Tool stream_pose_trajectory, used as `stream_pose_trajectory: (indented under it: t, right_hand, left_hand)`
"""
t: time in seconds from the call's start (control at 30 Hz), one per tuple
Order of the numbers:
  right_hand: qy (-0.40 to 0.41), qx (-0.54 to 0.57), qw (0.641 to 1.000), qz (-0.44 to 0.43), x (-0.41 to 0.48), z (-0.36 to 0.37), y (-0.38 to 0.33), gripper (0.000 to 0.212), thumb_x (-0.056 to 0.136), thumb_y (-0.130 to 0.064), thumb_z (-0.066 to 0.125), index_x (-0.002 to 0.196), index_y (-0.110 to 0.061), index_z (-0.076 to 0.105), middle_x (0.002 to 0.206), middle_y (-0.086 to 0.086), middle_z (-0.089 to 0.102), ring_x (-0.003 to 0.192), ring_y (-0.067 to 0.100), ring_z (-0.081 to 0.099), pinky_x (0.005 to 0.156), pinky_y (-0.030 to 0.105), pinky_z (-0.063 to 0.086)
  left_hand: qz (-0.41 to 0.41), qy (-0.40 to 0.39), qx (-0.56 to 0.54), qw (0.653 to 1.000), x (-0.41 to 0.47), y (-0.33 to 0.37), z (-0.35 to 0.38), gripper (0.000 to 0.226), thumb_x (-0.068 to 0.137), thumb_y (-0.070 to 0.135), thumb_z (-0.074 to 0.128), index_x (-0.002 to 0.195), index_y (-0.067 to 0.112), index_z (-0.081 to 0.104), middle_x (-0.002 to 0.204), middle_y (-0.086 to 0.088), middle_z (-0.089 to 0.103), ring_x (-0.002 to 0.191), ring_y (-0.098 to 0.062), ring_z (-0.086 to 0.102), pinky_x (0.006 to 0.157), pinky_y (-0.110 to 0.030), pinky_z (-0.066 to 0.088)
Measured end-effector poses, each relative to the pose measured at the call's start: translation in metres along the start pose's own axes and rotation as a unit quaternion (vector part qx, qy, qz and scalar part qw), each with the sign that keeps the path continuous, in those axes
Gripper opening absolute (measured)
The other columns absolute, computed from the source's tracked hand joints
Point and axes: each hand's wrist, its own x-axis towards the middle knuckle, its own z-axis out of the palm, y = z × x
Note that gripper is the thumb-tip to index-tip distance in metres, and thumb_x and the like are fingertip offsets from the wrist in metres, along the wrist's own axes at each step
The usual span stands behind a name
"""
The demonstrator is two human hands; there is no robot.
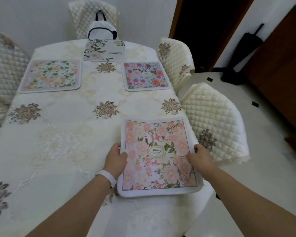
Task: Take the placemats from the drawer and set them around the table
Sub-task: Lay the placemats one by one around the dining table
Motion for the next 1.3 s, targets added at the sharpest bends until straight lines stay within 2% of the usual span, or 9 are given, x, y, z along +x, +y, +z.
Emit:
stream_pose_trajectory:
  t: [0.13, 0.3, 0.6, 0.73, 0.9, 1.0, 1.07, 1.2, 1.3]
  right_hand:
    - [-0.020, 0.021, 1.000, -0.007, 0.041, -0.013, 0.005, 0.015, 0.091, -0.012, 0.058, 0.106, -0.013, 0.056, 0.098, 0.008, 0.065, 0.083, 0.024, 0.065, 0.063, 0.034, 0.055]
    - [-0.069, 0.037, 0.997, -0.016, 0.103, -0.025, 0.009, 0.019, 0.091, -0.013, 0.059, 0.109, -0.015, 0.054, 0.097, 0.005, 0.064, 0.084, 0.025, 0.065, 0.077, 0.046, 0.058]
    - [-0.122, 0.041, 0.991, -0.028, 0.176, -0.036, 0.011, 0.018, 0.089, -0.011, 0.059, 0.107, -0.012, 0.055, 0.094, 0.002, 0.063, 0.078, 0.014, 0.059, 0.054, 0.024, 0.043]
    - [-0.155, 0.040, 0.987, -0.034, 0.185, -0.033, 0.016, 0.020, 0.089, -0.008, 0.058, 0.108, -0.013, 0.055, 0.104, 0.006, 0.065, 0.089, 0.020, 0.062, 0.060, 0.025, 0.047]
    - [-0.170, -0.005, 0.983, -0.070, 0.184, -0.025, 0.017, 0.025, 0.089, -0.014, 0.055, 0.115, -0.015, 0.057, 0.107, 0.003, 0.066, 0.096, 0.025, 0.064, 0.085, 0.041, 0.055]
    - [-0.150, -0.046, 0.982, -0.102, 0.181, -0.021, 0.018, 0.030, 0.089, -0.016, 0.056, 0.118, -0.013, 0.054, 0.111, 0.006, 0.063, 0.098, 0.025, 0.062, 0.084, 0.039, 0.053]
    - [-0.092, -0.149, 0.970, -0.170, 0.177, -0.017, 0.019, 0.046, 0.086, -0.022, 0.058, 0.129, -0.012, 0.046, 0.121, 0.009, 0.054, 0.111, 0.028, 0.053, 0.094, 0.042, 0.048]
    - [-0.073, -0.326, 0.894, -0.300, 0.168, -0.003, 0.018, 0.068, 0.093, -0.042, 0.039, 0.152, -0.014, 0.021, 0.159, 0.015, 0.019, 0.147, 0.035, 0.017, 0.120, 0.050, 0.016]
    - [-0.141, -0.398, 0.849, -0.317, 0.168, 0.013, 0.016, 0.074, 0.100, -0.058, 0.014, 0.156, -0.018, -0.012, 0.161, 0.008, -0.024, 0.148, 0.028, -0.023, 0.120, 0.049, -0.011]
  left_hand:
    - [-0.019, 0.010, 0.025, 0.999, 0.021, 0.010, 0.028, 0.034, 0.093, 0.002, 0.045, 0.118, 0.023, 0.050, 0.100, 0.000, 0.064, 0.076, -0.022, 0.064, 0.057, -0.028, 0.046]
    - [-0.049, 0.064, 0.049, 0.996, 0.046, 0.024, 0.065, 0.034, 0.092, 0.001, 0.046, 0.119, 0.020, 0.051, 0.102, -0.006, 0.064, 0.076, -0.024, 0.063, 0.059, -0.030, 0.047]
    - [-0.091, 0.129, 0.086, 0.984, 0.081, 0.036, 0.110, 0.042, 0.089, 0.002, 0.046, 0.128, 0.016, 0.052, 0.107, -0.010, 0.066, 0.084, -0.027, 0.065, 0.071, -0.037, 0.054]
    - [-0.099, 0.161, 0.095, 0.977, 0.084, 0.032, 0.112, 0.041, 0.088, 0.000, 0.046, 0.125, 0.015, 0.053, 0.107, -0.011, 0.067, 0.080, -0.025, 0.065, 0.070, -0.037, 0.055]
    - [-0.067, 0.182, 0.136, 0.972, 0.082, 0.024, 0.108, 0.044, 0.089, 0.001, 0.046, 0.130, 0.016, 0.050, 0.093, -0.002, 0.063, 0.073, -0.020, 0.061, 0.055, -0.026, 0.043]
    - [-0.034, 0.176, 0.211, 0.961, 0.082, 0.018, 0.104, 0.051, 0.086, 0.004, 0.056, 0.135, 0.011, 0.046, 0.120, -0.012, 0.057, 0.097, -0.024, 0.059, 0.077, -0.035, 0.051]
    - [0.021, 0.185, 0.324, 0.928, 0.086, 0.009, 0.100, 0.061, 0.084, 0.012, 0.064, 0.140, 0.004, 0.041, 0.142, -0.019, 0.041, 0.127, -0.034, 0.042, 0.107, -0.044, 0.037]
    - [0.143, 0.077, 0.468, 0.869, 0.094, -0.004, 0.107, 0.060, 0.091, 0.034, 0.049, 0.143, 0.005, 0.040, 0.151, -0.020, 0.034, 0.140, -0.034, 0.030, 0.114, -0.046, 0.030]
    - [0.189, 0.004, 0.528, 0.828, 0.103, -0.014, 0.121, 0.062, 0.095, 0.046, 0.034, 0.146, 0.012, 0.038, 0.156, -0.013, 0.027, 0.146, -0.029, 0.020, 0.115, -0.049, 0.026]
